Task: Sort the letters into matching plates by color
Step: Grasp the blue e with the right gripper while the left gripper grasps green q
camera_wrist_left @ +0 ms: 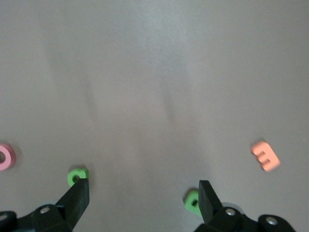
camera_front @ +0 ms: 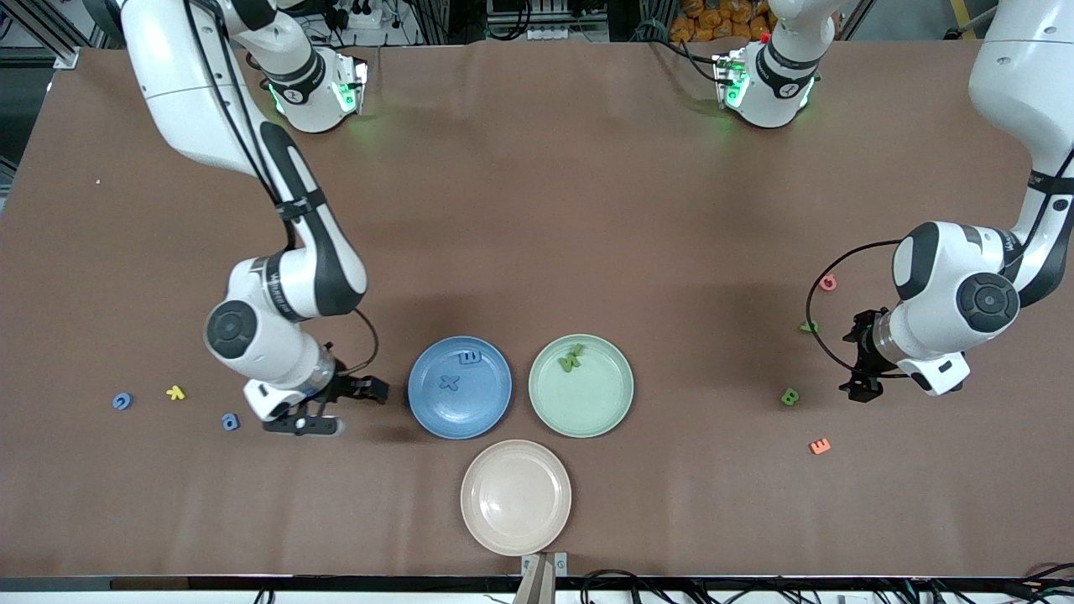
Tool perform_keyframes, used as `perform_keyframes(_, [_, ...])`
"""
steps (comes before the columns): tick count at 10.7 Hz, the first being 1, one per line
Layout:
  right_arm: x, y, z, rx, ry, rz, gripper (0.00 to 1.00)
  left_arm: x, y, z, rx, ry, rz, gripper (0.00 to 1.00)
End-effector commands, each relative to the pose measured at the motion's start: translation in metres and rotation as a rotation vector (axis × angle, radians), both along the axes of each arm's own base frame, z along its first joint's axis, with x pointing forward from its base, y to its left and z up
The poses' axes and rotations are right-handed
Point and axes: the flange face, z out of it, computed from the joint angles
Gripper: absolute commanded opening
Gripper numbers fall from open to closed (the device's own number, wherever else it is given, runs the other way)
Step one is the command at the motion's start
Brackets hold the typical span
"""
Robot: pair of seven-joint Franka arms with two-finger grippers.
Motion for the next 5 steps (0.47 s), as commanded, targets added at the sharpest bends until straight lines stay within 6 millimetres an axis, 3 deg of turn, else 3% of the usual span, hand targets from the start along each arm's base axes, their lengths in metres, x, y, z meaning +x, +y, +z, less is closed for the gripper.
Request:
perform_keyframes(1, [0.011,-0.063,0.012,-0.068,-0.01,-0.017,1.0,-0.009,0.003,-0.011,0.047,0.031,0.048,1.0])
perform_keyframes(3, [0.017,-0.12,0.014,-0.086,-0.005,0.031,1.0,-0.028,-0.003,-0.021,0.051,0.059,0.006,1.0])
perform_keyframes(5, [0.018,-0.167,0.007,-0.092,0.005,0.032,1.0,-0.062,-0.01,-0.019,0.036,0.035,-0.052,1.0])
